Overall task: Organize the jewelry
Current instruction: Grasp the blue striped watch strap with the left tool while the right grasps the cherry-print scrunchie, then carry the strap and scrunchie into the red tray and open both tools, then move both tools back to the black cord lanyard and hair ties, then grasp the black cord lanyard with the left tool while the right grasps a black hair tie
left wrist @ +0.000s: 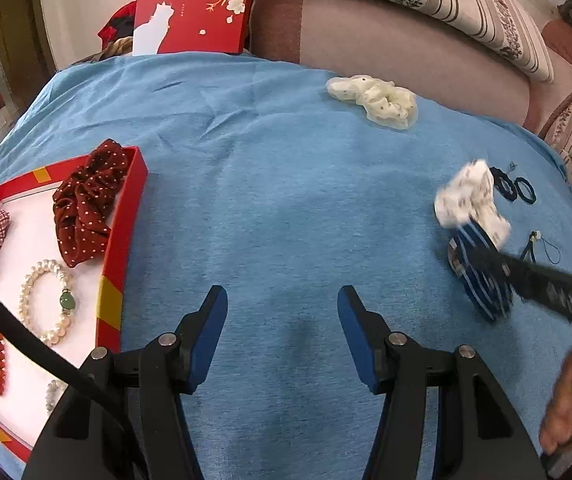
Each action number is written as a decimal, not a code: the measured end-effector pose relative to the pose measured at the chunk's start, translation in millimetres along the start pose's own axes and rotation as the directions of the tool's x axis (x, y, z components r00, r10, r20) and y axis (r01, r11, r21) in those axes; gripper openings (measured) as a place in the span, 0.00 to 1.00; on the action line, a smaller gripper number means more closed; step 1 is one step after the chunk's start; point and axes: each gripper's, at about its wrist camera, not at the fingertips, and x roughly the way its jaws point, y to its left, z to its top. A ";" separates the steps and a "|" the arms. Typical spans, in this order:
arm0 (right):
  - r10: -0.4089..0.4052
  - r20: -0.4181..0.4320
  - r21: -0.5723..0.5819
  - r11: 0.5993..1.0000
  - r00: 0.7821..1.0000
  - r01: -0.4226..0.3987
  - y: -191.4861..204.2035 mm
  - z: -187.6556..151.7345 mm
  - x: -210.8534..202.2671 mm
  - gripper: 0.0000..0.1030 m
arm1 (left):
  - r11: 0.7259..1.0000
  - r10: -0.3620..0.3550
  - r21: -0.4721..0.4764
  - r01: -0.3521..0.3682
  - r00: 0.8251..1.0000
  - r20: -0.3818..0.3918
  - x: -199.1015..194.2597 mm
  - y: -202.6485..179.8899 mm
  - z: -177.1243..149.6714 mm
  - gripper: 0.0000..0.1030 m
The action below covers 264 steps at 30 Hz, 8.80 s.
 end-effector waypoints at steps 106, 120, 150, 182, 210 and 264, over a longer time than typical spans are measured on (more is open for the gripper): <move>-0.071 0.072 -0.227 0.970 0.995 0.086 35.6 -33.9 -39.5 0.81 | 0.936 0.117 -0.332 -0.114 0.993 -0.010 -37.5 216.4 14.8 0.20; 0.065 0.089 -0.182 0.982 0.994 -0.048 62.9 -18.1 -54.0 0.12 | 0.896 0.021 -0.441 0.048 0.989 0.149 -109.9 204.5 -13.4 0.53; 0.264 -0.146 -0.503 0.810 0.953 -0.301 304.3 -77.8 4.6 0.64 | 0.736 0.377 -0.645 -0.205 0.916 0.139 -131.4 306.0 -51.8 0.57; -0.169 0.178 0.170 0.976 0.969 0.139 -135.5 -75.7 -139.3 0.65 | 0.995 -0.002 0.103 -0.010 0.993 0.118 -85.4 -42.7 -33.9 0.59; 0.050 0.213 0.215 0.972 0.976 -0.096 -221.5 59.9 -56.7 0.65 | 0.927 -0.308 0.168 0.335 0.937 -0.168 60.4 -236.1 13.8 0.38; 0.026 0.220 -0.057 0.998 0.975 -0.014 -49.7 19.5 -57.4 0.08 | 0.990 0.071 0.110 -0.090 0.984 0.162 -82.1 -73.0 -18.1 0.03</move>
